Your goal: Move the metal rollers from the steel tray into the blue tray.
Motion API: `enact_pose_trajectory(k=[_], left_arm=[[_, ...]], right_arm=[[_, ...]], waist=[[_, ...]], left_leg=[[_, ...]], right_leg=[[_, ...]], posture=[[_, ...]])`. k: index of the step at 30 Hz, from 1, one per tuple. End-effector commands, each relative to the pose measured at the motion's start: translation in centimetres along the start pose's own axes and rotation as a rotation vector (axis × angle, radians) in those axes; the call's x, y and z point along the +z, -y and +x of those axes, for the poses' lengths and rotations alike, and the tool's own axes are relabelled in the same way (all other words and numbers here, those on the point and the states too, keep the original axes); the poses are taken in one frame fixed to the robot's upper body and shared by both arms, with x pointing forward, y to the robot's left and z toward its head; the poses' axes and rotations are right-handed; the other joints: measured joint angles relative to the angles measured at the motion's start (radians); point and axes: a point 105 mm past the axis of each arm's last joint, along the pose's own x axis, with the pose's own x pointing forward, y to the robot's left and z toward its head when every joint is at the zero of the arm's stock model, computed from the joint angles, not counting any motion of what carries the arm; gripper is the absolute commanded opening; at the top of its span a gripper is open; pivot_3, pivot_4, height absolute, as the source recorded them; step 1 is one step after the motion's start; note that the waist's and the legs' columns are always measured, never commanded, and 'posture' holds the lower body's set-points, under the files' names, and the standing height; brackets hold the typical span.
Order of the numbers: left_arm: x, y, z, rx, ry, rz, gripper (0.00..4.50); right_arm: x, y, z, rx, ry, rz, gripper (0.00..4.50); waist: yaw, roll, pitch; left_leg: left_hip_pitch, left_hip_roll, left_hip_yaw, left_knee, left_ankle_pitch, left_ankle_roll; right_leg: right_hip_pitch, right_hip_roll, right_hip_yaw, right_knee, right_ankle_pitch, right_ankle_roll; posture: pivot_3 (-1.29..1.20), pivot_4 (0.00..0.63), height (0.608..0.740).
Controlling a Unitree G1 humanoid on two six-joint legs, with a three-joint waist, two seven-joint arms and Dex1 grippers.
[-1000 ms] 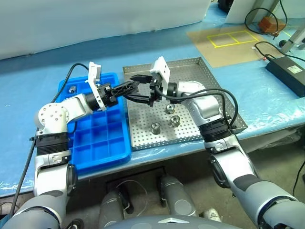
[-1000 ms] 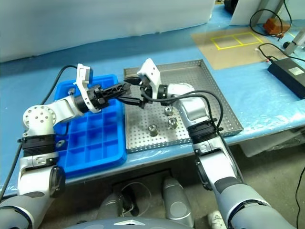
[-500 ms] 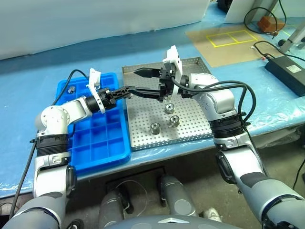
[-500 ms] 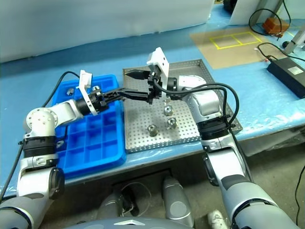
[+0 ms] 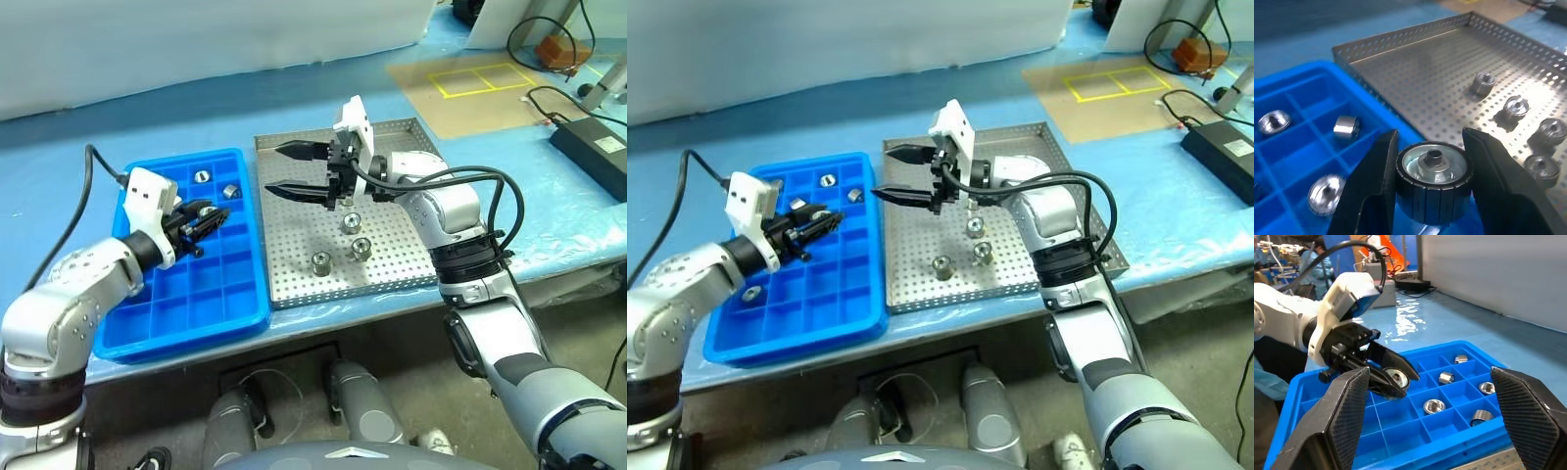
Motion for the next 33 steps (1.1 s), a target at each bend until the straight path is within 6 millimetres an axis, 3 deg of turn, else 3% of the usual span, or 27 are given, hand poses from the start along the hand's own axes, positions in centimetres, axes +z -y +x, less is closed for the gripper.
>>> enact_pose_trajectory(k=[1, 10, 14, 17, 21, 26, 33], left_arm=[[2.4, 1.3, -1.8, 0.025, 0.121, 0.099, 1.72], [0.6, 2.8, -5.4, 0.093, 0.102, 0.13, 1.72], [-2.8, 0.0, -6.5, 0.306, 0.014, 0.249, 1.72], [-3.2, 0.1, -5.8, 0.328, 0.051, 0.258, 1.72], [-3.8, 0.4, -3.7, 0.338, 0.1, 0.261, 1.72], [-3.5, 0.9, -1.2, 0.287, 0.149, 0.277, 1.72], [-3.1, -1.5, -0.4, 0.315, 0.158, 0.267, 1.72]], right_arm=[[0.4, -1.0, 0.1, 0.08, 0.011, 0.009, 4.06], [-0.3, -1.4, -0.1, 0.15, -0.04, 0.026, 4.06], [-0.3, -1.4, 0.1, 0.165, -0.053, -0.002, 4.06], [-0.2, -1.4, 0.2, 0.174, -0.057, -0.009, 4.06], [0.2, -1.2, 0.2, 0.167, -0.051, -0.011, 4.06], [0.2, -1.1, 0.0, 0.16, -0.06, -0.015, 4.06], [-0.2, -0.9, -0.4, 0.122, -0.073, -0.027, 4.06]], waist=[[0.015, 0.0, 0.0], [0.099, 0.0, 0.0], [0.141, 0.0, 0.0], [0.175, 0.0, 0.0], [0.214, 0.0, 0.0], [0.218, -0.001, -0.001], [0.214, -0.001, -0.001]], left_leg=[[0.001, 0.0, 0.0, 0.0, 0.0, 0.0], [0.006, 0.0, 0.0, -0.003, 0.001, -0.003], [0.008, 0.001, 0.001, -0.004, 0.001, -0.004], [0.011, 0.0, 0.001, -0.007, 0.002, -0.006], [0.014, -0.001, 0.003, -0.009, 0.003, -0.007], [0.017, -0.001, 0.004, -0.011, 0.004, -0.009], [0.016, 0.0, 0.005, -0.017, 0.006, -0.012]], right_leg=[[0.001, 0.0, 0.0, 0.0, 0.0, 0.0], [0.002, 0.001, 0.002, 0.001, 0.0, 0.0], [0.002, 0.002, 0.006, 0.001, 0.0, 0.0], [0.003, 0.003, 0.008, 0.0, -0.003, 0.005], [0.004, 0.003, 0.01, 0.001, 0.0, 0.001], [0.005, 0.003, 0.011, 0.001, 0.0, 0.0], [0.0, 0.005, 0.013, 0.001, 0.0, -0.003]], posture=[[-0.45, 0.15, 0.74], [-0.31, 0.15, 0.74], [-0.28, 0.15, 0.74], [-0.26, 0.15, 0.74], [-0.25, 0.15, 0.74], [-0.27, 0.15, 0.74], [-0.3, 0.15, 0.74]])
